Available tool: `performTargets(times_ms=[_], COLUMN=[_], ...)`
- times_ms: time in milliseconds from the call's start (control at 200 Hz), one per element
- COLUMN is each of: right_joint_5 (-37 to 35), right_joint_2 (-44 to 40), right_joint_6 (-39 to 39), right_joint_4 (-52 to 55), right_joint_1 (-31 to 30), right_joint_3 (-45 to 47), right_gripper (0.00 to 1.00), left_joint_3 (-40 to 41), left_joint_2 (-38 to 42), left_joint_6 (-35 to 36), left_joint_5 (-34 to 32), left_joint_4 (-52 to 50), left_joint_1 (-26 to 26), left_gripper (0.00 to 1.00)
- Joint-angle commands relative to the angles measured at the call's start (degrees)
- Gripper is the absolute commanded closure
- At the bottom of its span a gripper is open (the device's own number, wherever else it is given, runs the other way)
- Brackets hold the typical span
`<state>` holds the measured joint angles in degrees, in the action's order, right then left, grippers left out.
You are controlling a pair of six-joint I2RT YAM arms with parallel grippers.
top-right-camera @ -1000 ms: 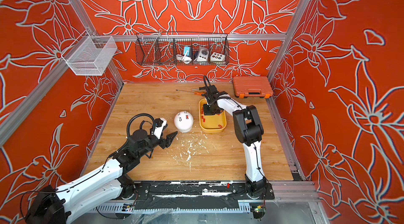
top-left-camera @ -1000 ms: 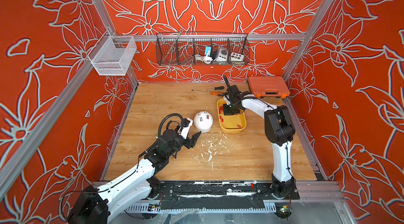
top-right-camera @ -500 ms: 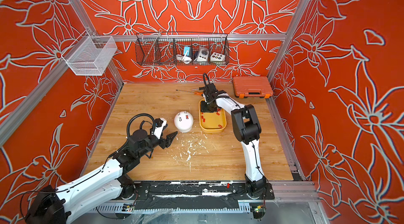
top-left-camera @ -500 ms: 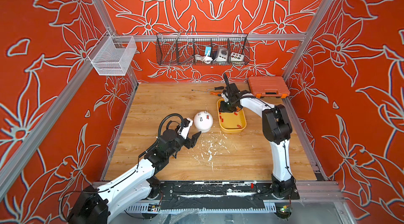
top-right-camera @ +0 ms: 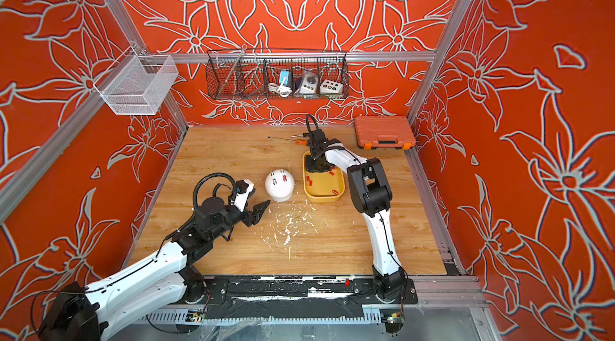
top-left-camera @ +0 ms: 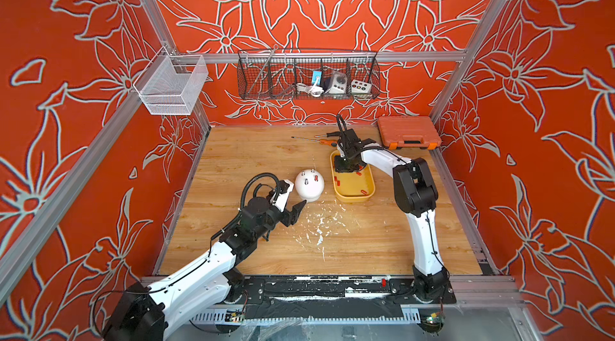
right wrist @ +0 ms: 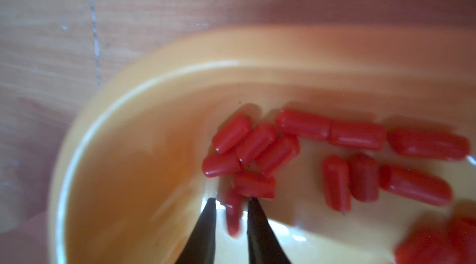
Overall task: Cover the protruding screws with screw protection sleeves
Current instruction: Pick up the screw protection sleeve from the storage box.
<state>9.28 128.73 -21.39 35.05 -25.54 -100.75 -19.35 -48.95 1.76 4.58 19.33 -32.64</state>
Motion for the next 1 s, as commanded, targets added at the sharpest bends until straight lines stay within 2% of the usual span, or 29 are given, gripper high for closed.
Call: performTargets(times_ms=[0,185,410,621,701,886,991], right_joint_5=[-7.7,-3.7,6.3,10.6,9.7,9.2,12.6], right_joint_2=[1.1,-1.6,-10.7,-20.7,-23.6,-22.3,-20.3], right_joint_6=[2.0,3.5,5.2,6.0,6.3,4.5,2.1], right_joint_4=[4.9,1.4,-8.3,-14.9,-15.7,-14.1,-15.5], right_joint_1=[-0.6,-0.5,0.2,0.7,0.9,2.1,2.8], right_joint_3=[0.3,2.7,12.0,22.2,25.0,23.5,21.9], right_gripper=[0.89,1.0,1.0,1.0,1.0,1.0,1.0], left_joint_3=[-0.3,-0.2,0.4,0.1,0.1,-0.2,-0.3], left_joint_2=[0.1,-0.1,0.6,0.1,0.0,-0.5,-0.4], left_joint_6=[1.1,1.1,0.8,-0.2,-0.3,-1.0,-0.9], left_joint_5=[0.0,0.0,-1.1,-1.6,-1.8,-2.0,-2.1], left_joint_4=[0.0,0.2,0.9,0.8,0.8,1.1,0.7], left_joint_1=[-0.2,-0.2,-0.2,-0.1,-0.1,-0.1,-0.1], left_gripper=[0.27,0.27,0.27,0.27,0.27,0.27,0.27])
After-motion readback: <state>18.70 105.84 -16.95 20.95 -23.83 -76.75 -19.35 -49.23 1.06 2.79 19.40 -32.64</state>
